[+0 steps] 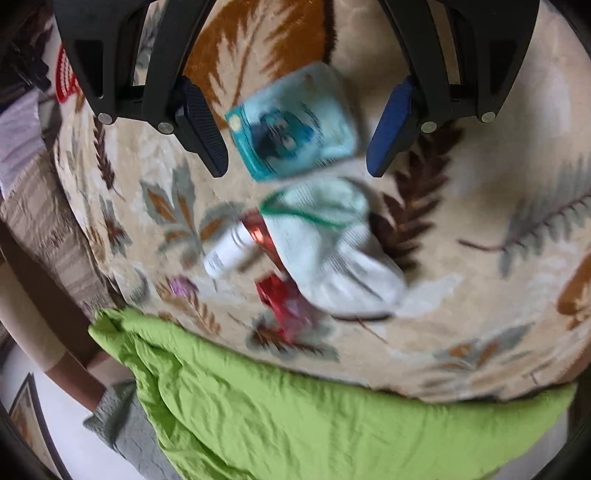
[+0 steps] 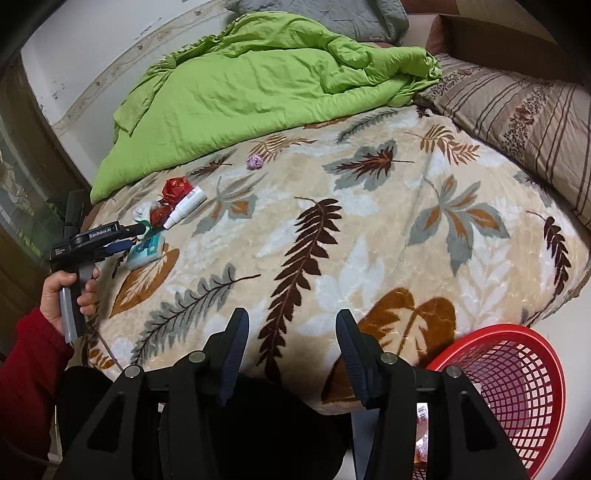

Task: Collect trash
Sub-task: 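Grasp the teal cartoon snack pouch with the left tool, then grasp the pink crumpled paper ball with the right tool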

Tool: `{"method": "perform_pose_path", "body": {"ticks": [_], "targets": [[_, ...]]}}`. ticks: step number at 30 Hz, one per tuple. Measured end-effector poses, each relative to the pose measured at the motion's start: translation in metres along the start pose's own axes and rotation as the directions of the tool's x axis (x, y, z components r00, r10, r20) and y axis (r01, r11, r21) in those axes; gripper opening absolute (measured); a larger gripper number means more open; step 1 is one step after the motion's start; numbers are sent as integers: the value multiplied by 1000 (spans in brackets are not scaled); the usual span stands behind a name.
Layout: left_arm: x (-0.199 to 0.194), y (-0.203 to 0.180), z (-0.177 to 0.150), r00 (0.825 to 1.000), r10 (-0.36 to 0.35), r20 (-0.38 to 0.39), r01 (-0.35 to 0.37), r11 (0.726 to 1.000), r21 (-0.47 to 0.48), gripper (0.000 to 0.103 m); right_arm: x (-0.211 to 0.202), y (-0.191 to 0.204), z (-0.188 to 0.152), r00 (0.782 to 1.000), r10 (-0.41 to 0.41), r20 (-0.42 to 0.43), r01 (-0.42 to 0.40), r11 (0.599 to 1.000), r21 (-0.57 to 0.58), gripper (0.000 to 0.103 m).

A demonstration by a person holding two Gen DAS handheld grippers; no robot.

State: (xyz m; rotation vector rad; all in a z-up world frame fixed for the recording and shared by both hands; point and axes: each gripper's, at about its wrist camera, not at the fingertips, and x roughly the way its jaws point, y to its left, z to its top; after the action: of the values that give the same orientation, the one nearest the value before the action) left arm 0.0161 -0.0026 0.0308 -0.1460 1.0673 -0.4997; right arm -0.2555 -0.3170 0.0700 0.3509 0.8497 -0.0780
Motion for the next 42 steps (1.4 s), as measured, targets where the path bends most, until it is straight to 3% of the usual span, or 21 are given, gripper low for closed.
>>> {"method": "perform_pose_path", "body": {"ticks": [4, 7, 8, 11, 14, 18, 19, 22, 26, 31, 34, 36, 39, 42], "targets": [[-7, -23, -24, 997, -59, -49, 63, 994, 88, 76, 3, 0, -1, 1000, 8, -6, -8, 1000, -4, 53], [-16, -49, -46, 988, -112, -103, 130, 972, 196, 76, 5, 1, -2, 1000, 14, -10, -14, 1000, -1, 53], [-18, -56, -51, 989, -104, -104, 125, 966, 227, 76, 5, 1, -2, 1000, 17, -10, -17, 1000, 0, 53], [-18, -72, -56, 997, 3, -76, 19, 957, 291, 76, 5, 2, -3, 1000, 19, -11, -19, 1000, -2, 53], [-9, -73, -49, 996, 73, -57, -55, 960, 273, 76, 2, 5, -3, 1000, 23, -5, -23, 1000, -6, 53], [14, -72, -42, 989, 125, -82, -102, 964, 247, 76, 1, 4, -4, 1000, 19, -3, -19, 1000, -9, 53], [16, -73, -42, 988, 130, -81, -106, 963, 247, 74, 2, 3, -4, 1000, 20, -6, -20, 1000, -6, 53], [23, -75, -43, 982, 184, -46, -168, 956, 241, 52, 5, 3, -2, 1000, 21, -12, -21, 1000, -5, 53], [17, -75, -48, 977, 214, -4, -209, 956, 205, 36, 10, 10, 5, 999, 38, -17, -38, 999, -16, 53], [-22, -74, -59, 976, 188, 106, -200, 973, 114, 34, 21, 35, 29, 997, 81, 0, -81, 994, -67, 53], [-44, -72, -63, 961, 208, 183, -223, 972, 66, 34, 35, 50, 46, 996, 93, 4, -92, 990, -109, 53], [-52, -70, -61, 941, 246, 234, -264, 963, 50, 34, 51, 60, 63, 995, 97, -2, -96, 987, -130, 53], [-56, -65, -57, 920, 284, 271, -301, 953, 22, 34, 76, 68, 87, 995, 100, -9, -100, 982, -162, 53], [-53, -58, -51, 909, 305, 282, -316, 949, -10, 34, 105, 72, 115, 994, 111, 1, -110, 981, -162, 53]]}}
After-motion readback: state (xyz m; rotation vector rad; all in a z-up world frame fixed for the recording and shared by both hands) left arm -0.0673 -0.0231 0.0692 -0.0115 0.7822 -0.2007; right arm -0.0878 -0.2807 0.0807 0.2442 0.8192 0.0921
